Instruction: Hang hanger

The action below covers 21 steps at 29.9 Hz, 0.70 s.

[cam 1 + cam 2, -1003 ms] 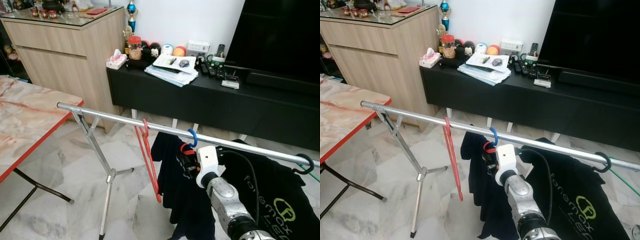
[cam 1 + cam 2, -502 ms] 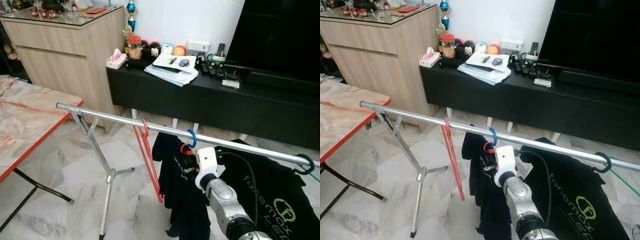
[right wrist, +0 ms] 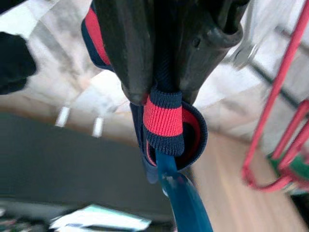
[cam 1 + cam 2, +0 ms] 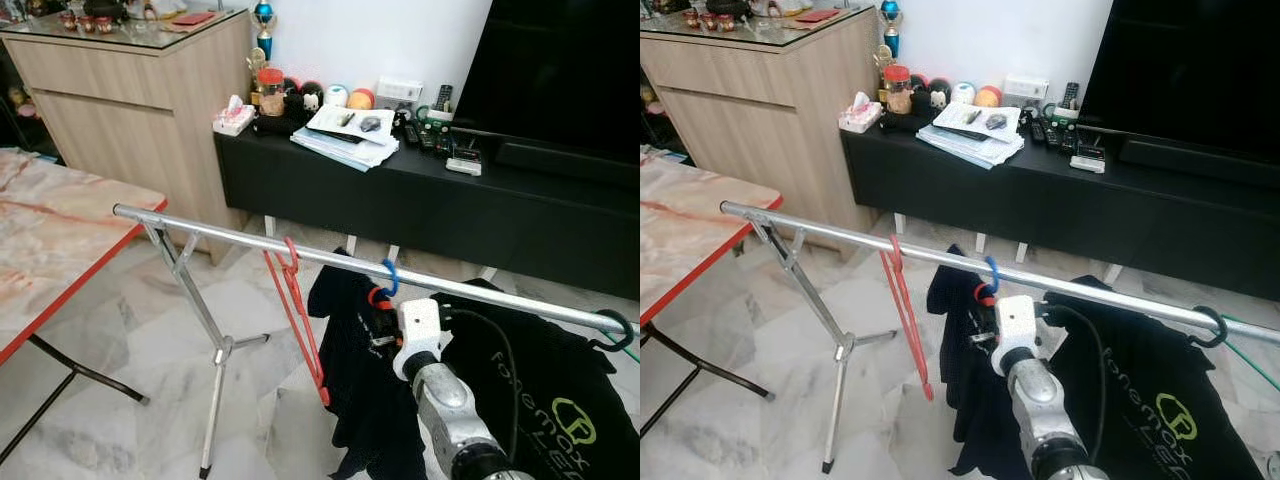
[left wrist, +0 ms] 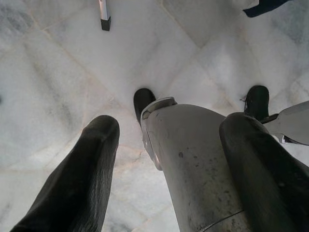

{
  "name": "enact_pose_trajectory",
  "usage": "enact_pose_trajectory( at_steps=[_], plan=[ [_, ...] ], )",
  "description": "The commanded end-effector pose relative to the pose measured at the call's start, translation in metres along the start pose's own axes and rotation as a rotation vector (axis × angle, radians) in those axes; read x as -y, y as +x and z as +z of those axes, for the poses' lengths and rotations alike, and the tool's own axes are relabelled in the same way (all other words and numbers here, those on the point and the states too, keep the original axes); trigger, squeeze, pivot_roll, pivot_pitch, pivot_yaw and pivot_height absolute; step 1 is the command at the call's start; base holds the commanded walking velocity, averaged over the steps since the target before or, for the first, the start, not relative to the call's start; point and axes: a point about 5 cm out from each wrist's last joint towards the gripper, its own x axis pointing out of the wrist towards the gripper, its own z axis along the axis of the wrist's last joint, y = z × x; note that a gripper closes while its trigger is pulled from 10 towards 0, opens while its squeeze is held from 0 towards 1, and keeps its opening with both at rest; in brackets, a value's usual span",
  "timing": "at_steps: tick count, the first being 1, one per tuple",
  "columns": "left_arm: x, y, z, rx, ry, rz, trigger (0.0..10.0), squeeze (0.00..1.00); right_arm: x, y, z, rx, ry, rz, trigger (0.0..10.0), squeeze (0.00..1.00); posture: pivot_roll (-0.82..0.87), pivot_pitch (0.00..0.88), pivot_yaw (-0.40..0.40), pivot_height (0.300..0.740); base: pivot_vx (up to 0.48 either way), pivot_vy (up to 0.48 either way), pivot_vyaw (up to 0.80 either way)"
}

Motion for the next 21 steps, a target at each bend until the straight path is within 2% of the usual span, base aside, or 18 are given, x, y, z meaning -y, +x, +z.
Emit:
enact_pose_trajectory(
  at_steps=[1, 5, 8, 15, 21],
  plan=[
    [-0.001, -0.002, -0.011, -0.052, 0.010, 0.003, 10.0, 0.00, 0.006, 0.001, 0.010, 0.072, 0.008, -0.033, 0.0, 0.00, -0.05, 0.091, -0.014, 0.740, 0.000, 0.000, 0.00],
    [0.009, 0.001, -0.006, -0.045, 0.011, -0.007, 10.0, 0.00, 0.010, -0.008, 0.017, 0.185, 0.052, -0.088, 0.0, 0.00, -0.06, 0.094, -0.014, 0.740, 0.000, 0.000, 0.00],
    [0.012, 0.002, -0.004, -0.043, 0.012, -0.011, 10.0, 0.00, 0.009, -0.013, 0.018, 0.234, 0.050, -0.094, 0.0, 0.00, -0.06, 0.095, -0.015, 0.740, 0.000, 0.000, 0.00],
    [0.018, 0.004, 0.003, -0.035, 0.014, -0.015, 10.0, 0.00, 0.008, -0.021, 0.015, 0.264, 0.044, -0.099, 0.0, 0.00, -0.06, 0.095, -0.019, 0.740, 0.000, 0.000, 0.00],
    [0.008, 0.005, 0.016, -0.016, 0.013, -0.002, 10.0, 0.00, 0.007, -0.034, 0.007, 0.270, 0.038, -0.110, 0.0, 0.00, -0.06, 0.093, -0.020, 0.740, 0.000, 0.000, 0.00]
  ],
)
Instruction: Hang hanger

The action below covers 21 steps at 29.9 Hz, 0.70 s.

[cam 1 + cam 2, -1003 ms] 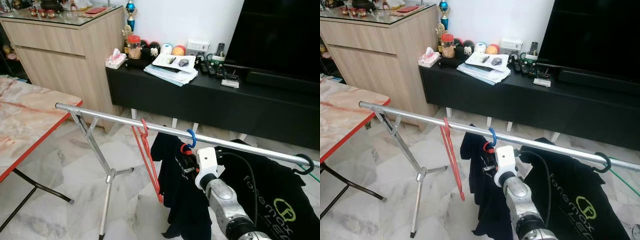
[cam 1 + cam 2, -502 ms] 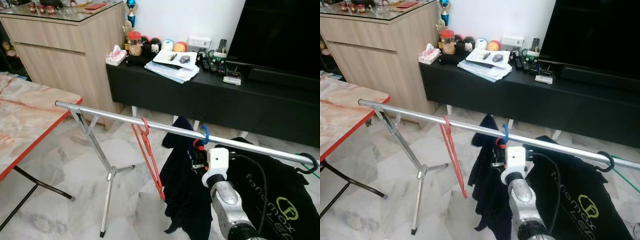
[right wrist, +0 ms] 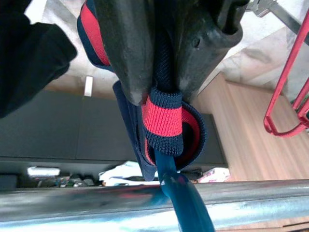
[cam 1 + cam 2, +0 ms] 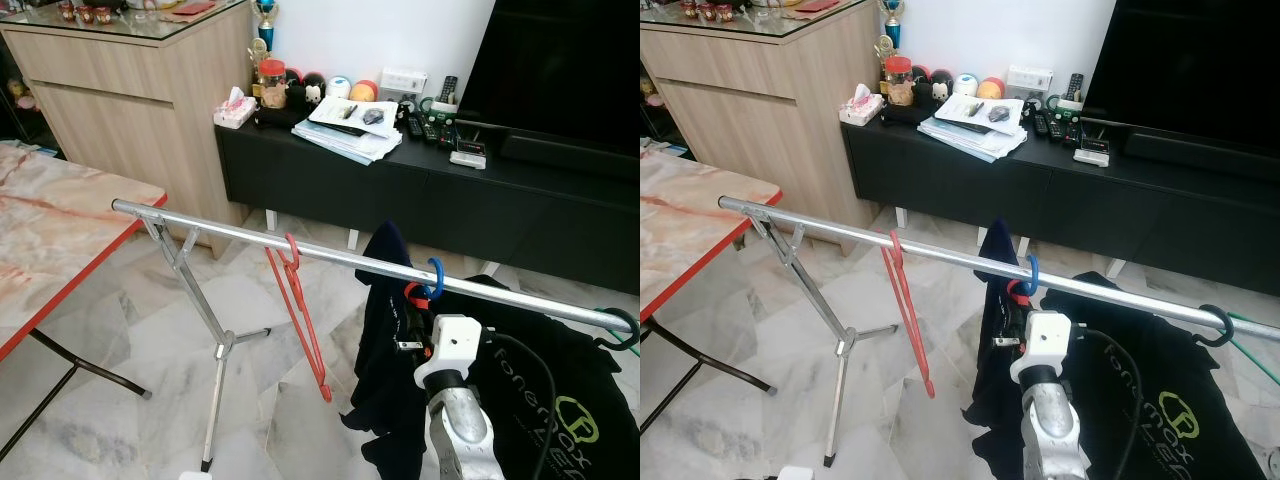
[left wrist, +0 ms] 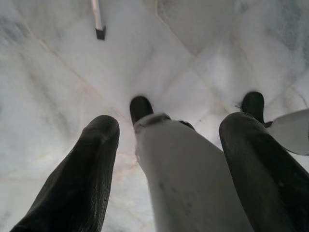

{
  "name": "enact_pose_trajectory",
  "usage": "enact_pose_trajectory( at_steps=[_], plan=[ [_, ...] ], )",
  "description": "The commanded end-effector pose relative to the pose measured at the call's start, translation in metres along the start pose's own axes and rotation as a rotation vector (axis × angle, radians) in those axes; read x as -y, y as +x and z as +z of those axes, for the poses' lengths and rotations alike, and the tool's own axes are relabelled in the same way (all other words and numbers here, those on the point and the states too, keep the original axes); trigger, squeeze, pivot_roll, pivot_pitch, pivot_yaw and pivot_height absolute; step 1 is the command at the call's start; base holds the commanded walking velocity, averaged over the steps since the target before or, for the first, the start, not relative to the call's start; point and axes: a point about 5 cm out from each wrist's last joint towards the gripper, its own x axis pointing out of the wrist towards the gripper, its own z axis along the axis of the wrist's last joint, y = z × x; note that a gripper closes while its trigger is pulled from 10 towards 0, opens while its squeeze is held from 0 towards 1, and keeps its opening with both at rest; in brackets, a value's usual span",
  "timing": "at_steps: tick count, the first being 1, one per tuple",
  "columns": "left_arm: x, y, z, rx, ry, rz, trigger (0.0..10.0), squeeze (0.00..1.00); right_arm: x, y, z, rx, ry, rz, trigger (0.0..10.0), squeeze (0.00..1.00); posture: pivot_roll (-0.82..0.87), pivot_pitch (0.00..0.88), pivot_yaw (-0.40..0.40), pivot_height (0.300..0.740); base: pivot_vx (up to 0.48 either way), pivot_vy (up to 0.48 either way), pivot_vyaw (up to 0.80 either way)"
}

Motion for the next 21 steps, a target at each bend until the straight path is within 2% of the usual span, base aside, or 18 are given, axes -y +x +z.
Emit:
enact_pose_trajectory(
  at_steps=[1, 8, 15, 21],
  plan=[
    [-0.005, -0.002, -0.007, -0.037, 0.008, 0.001, 10.0, 0.00, 0.000, 0.000, 0.010, 0.066, -0.010, -0.002, 0.0, 0.00, -0.06, 0.092, -0.019, 0.740, 0.000, 0.000, 0.00],
    [-0.014, -0.004, -0.010, -0.037, 0.009, 0.010, 10.0, 0.00, 0.001, -0.010, 0.005, 0.053, -0.011, -0.014, 0.0, 0.00, -0.06, 0.083, -0.020, 0.740, 0.000, 0.000, 0.00],
    [-0.042, -0.016, -0.033, -0.060, 0.006, 0.033, 10.0, 0.00, 0.000, -0.020, -0.002, 0.021, -0.014, -0.018, 0.0, 0.00, -0.06, 0.067, -0.024, 0.740, 0.000, 0.000, 0.00],
    [-0.047, -0.021, -0.047, -0.077, 0.004, 0.037, 10.0, 0.00, 0.000, -0.023, -0.007, -0.007, -0.017, -0.014, 0.0, 0.00, -0.06, 0.062, -0.027, 0.740, 0.000, 0.000, 0.00]
  ],
)
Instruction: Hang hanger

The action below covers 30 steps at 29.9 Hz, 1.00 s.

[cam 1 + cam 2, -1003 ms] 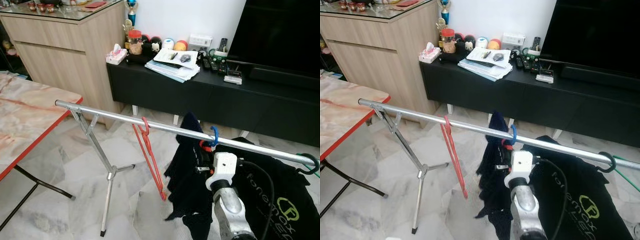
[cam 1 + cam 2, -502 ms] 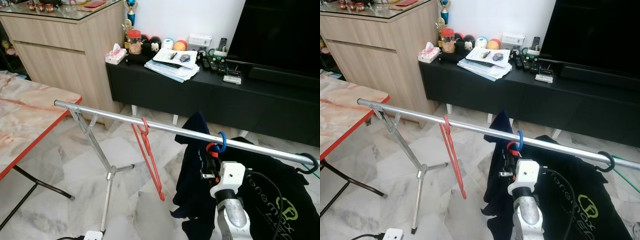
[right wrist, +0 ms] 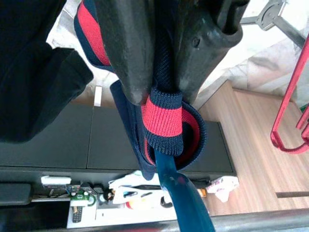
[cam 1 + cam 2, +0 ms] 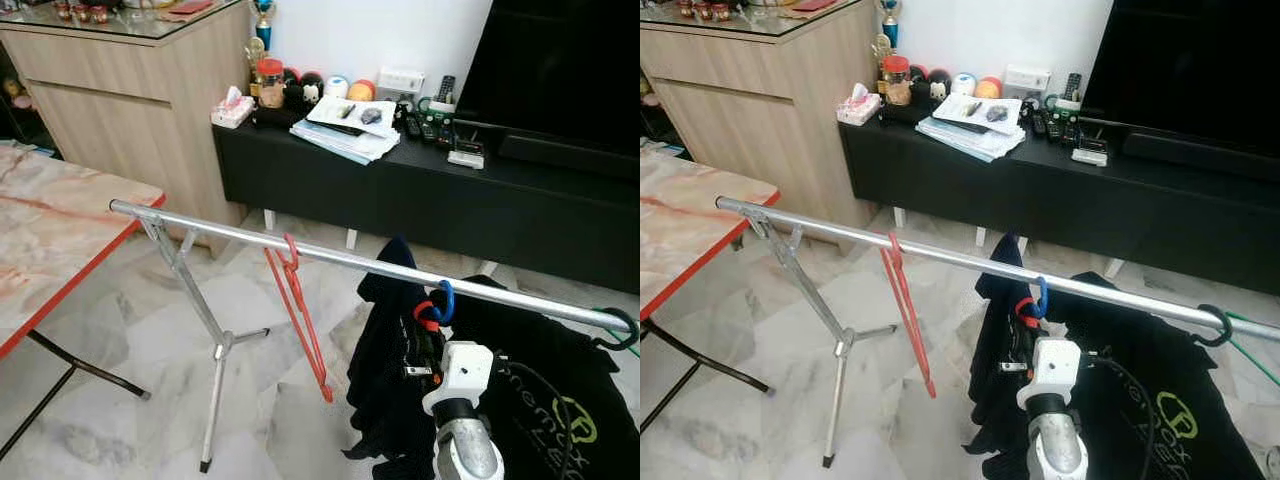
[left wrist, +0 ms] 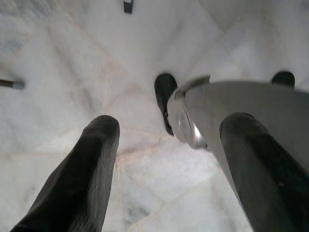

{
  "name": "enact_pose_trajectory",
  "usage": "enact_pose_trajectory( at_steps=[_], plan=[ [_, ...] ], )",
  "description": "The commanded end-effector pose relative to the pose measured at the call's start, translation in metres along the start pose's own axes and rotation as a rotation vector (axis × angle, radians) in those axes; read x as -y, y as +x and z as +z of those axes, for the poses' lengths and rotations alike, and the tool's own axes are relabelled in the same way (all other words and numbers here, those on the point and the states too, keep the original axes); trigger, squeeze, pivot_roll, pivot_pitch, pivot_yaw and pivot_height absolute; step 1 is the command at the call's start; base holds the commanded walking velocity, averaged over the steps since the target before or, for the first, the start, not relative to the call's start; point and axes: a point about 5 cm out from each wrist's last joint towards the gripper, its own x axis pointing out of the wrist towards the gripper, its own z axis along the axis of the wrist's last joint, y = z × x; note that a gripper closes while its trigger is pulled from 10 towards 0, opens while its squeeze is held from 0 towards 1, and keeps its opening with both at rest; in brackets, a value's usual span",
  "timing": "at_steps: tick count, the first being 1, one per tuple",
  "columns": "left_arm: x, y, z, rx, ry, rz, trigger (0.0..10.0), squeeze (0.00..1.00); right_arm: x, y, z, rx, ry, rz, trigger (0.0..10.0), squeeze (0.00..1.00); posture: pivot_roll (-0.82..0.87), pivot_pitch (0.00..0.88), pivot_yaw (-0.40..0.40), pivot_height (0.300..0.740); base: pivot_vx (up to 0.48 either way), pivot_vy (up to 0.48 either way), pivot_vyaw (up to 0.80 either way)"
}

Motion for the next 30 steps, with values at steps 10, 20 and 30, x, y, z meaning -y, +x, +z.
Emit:
enact_pose_trajectory(
  at_steps=[10, 20, 30],
  plan=[
    [0.027, 0.005, -0.003, -0.019, -0.006, -0.023, 10.0, 0.00, 0.011, -0.010, -0.033, -0.191, 0.006, -0.013, 0.0, 0.00, -0.06, 0.068, -0.029, 0.740, 0.000, 0.000, 0.00],
    [0.056, 0.015, 0.034, 0.032, -0.002, -0.038, 10.0, 0.00, 0.019, -0.018, -0.059, -0.373, 0.057, -0.059, 10.0, 0.00, -0.06, 0.076, -0.016, 0.740, 0.000, 0.000, 0.00],
    [0.045, 0.014, 0.031, 0.029, -0.002, -0.023, 10.0, 0.00, 0.038, -0.055, -0.094, -0.647, 0.029, -0.175, 10.0, 0.00, -0.06, 0.082, -0.005, 0.740, 0.000, 0.000, 0.00]
  ],
)
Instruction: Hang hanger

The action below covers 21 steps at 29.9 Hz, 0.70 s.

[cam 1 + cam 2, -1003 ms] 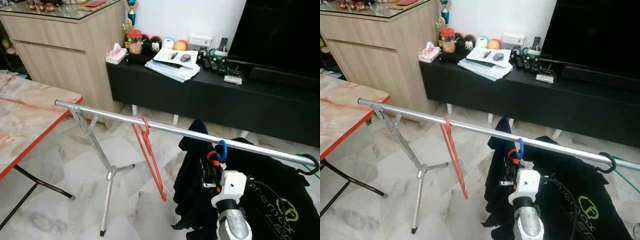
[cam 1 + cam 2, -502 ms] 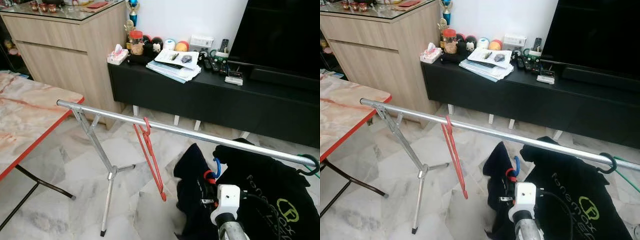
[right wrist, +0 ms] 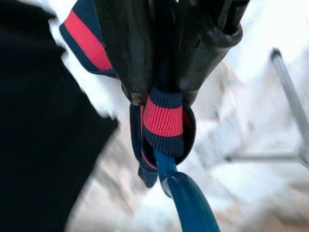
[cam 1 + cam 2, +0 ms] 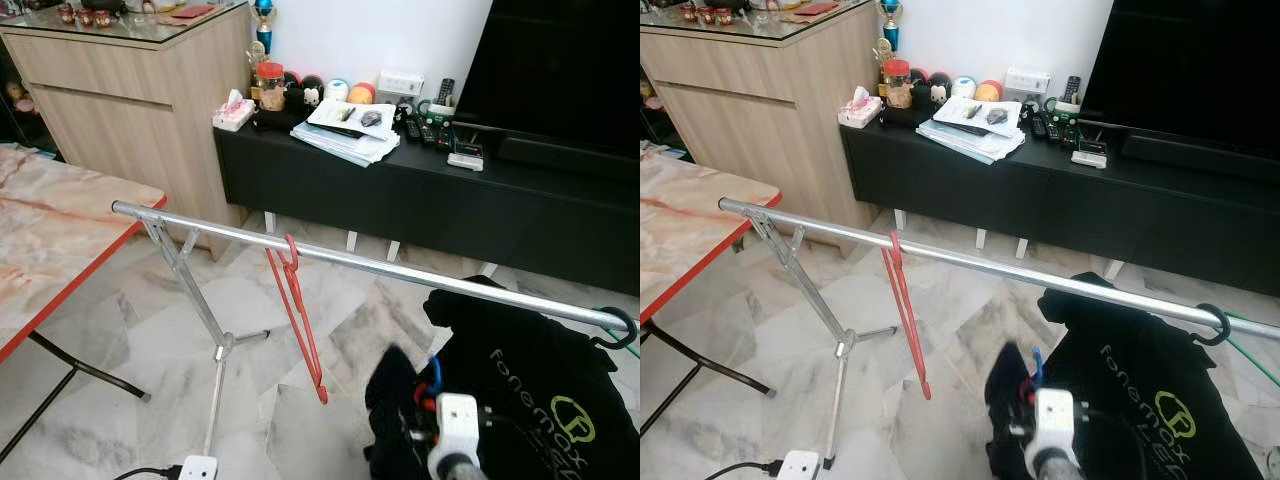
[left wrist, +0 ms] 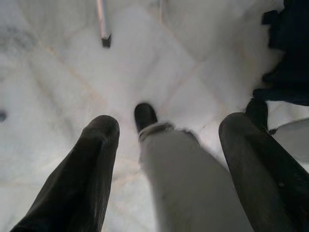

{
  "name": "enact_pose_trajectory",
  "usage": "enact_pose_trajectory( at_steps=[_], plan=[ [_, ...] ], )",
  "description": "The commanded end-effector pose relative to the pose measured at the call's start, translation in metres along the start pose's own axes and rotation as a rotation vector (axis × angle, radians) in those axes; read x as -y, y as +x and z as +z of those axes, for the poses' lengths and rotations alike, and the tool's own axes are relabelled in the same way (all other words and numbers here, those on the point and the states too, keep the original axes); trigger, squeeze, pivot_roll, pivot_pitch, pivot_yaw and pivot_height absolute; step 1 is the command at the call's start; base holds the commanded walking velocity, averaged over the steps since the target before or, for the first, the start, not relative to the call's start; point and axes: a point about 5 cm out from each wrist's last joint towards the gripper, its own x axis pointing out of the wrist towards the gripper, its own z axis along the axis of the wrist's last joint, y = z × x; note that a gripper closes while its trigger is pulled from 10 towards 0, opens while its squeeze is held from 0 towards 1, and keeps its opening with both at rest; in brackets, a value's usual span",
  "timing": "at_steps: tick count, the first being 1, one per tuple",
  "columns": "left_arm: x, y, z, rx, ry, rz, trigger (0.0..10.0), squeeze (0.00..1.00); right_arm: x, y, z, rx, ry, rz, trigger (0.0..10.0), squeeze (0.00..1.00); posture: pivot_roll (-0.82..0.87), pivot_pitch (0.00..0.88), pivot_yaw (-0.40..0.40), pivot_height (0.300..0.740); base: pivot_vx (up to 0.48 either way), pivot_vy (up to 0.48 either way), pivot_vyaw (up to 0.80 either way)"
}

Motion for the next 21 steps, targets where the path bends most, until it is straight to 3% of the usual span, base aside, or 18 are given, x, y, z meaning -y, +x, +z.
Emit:
enact_pose_trajectory(
  at_steps=[1, 4, 10, 15, 21],
  plan=[
    [-0.005, -0.002, -0.010, -0.035, 0.011, 0.002, 10.0, 0.00, 0.005, -0.001, -0.002, -0.010, 0.023, -0.031, 10.0, 0.00, -0.06, 0.083, -0.004, 0.740, 0.000, 0.000, 0.00],
    [-0.022, -0.008, -0.022, -0.047, 0.006, 0.016, 10.0, 0.00, 0.008, -0.003, -0.006, -0.006, 0.058, -0.066, 10.0, 0.00, -0.06, 0.088, 0.000, 0.740, 0.000, 0.000, 0.00],
    [-0.031, -0.012, -0.031, -0.051, -0.005, 0.017, 10.0, 0.00, 0.012, -0.005, -0.011, -0.025, 0.066, -0.078, 10.0, 0.00, -0.07, 0.090, -0.001, 0.740, 0.000, 0.000, 0.00],
    [-0.046, -0.025, -0.059, -0.084, -0.023, 0.026, 10.0, 0.00, 0.016, -0.011, -0.027, -0.104, 0.076, -0.094, 10.0, 0.00, -0.08, 0.097, -0.002, 0.740, 0.000, 0.000, 0.00],
    [-0.054, -0.030, -0.068, -0.100, -0.028, 0.033, 10.0, 0.00, 0.016, -0.016, -0.041, -0.154, 0.085, -0.099, 10.0, 0.00, -0.09, 0.097, 0.011, 0.740, 0.000, 0.000, 0.00]
  ],
)
